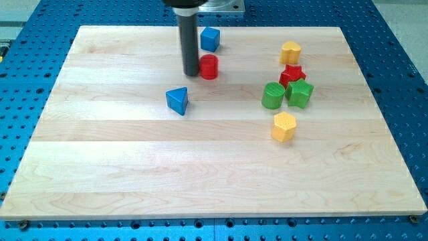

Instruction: Push the red circle into the green circle

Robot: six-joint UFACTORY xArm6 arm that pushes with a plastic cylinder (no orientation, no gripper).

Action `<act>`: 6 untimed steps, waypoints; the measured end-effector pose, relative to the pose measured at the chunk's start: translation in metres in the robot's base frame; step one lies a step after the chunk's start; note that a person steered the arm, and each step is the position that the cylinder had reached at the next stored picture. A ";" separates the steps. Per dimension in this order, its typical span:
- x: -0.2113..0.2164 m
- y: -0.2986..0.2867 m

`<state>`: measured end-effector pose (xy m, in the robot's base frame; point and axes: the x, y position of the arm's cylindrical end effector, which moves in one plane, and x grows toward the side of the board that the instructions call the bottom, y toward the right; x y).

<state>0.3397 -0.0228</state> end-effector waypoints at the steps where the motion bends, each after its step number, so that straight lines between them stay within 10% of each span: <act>1: 0.011 0.038; 6: -0.010 0.113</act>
